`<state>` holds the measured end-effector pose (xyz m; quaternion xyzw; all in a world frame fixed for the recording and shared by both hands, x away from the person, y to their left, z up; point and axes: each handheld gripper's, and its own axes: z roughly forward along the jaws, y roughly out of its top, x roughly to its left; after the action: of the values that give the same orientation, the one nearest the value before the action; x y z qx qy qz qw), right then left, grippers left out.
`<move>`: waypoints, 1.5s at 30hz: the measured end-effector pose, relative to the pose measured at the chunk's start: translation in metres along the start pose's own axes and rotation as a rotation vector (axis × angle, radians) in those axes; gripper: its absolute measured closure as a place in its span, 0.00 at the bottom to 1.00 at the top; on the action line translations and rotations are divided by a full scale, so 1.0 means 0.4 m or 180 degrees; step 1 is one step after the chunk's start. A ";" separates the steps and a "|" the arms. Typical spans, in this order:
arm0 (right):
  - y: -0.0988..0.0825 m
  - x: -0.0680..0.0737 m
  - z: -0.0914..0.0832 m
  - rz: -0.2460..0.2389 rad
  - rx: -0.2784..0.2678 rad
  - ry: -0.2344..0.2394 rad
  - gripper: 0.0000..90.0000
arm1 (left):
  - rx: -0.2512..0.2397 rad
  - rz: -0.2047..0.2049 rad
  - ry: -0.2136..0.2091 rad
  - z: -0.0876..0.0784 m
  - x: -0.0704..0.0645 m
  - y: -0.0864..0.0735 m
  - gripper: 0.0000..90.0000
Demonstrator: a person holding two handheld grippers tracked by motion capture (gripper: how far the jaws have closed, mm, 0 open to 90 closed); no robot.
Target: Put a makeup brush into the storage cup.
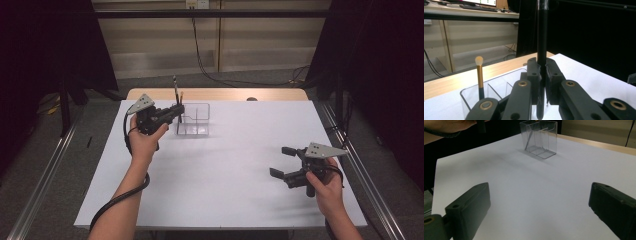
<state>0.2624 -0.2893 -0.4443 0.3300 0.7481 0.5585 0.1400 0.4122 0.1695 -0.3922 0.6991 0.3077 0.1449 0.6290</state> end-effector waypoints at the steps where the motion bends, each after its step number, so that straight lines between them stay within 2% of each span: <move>1: -0.001 0.000 -0.001 -0.0001 0.0006 -0.0013 0.04 | -0.0008 -0.0002 0.0018 0.000 0.002 0.001 0.93; 15: -0.010 -0.005 -0.020 0.0028 0.0022 -0.0061 0.04 | -0.0040 -0.0043 0.0121 0.010 0.031 0.016 0.93; 29: -0.020 -0.008 -0.028 0.0033 0.0005 -0.0076 0.04 | -0.0043 0.0006 0.0287 0.042 0.066 0.040 0.93; 34: -0.022 -0.011 -0.029 0.0039 0.0002 -0.0072 0.04 | -0.0014 0.0043 0.0368 0.055 0.075 0.031 0.93; 45: -0.025 -0.014 -0.033 0.0043 -0.0009 -0.0074 0.04 | -0.0070 -0.0057 0.0428 0.072 0.088 -0.002 0.93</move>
<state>0.2557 -0.3044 -0.4499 0.3413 0.7434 0.5566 0.1453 0.4557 0.1684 -0.4044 0.6780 0.3539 0.1892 0.6158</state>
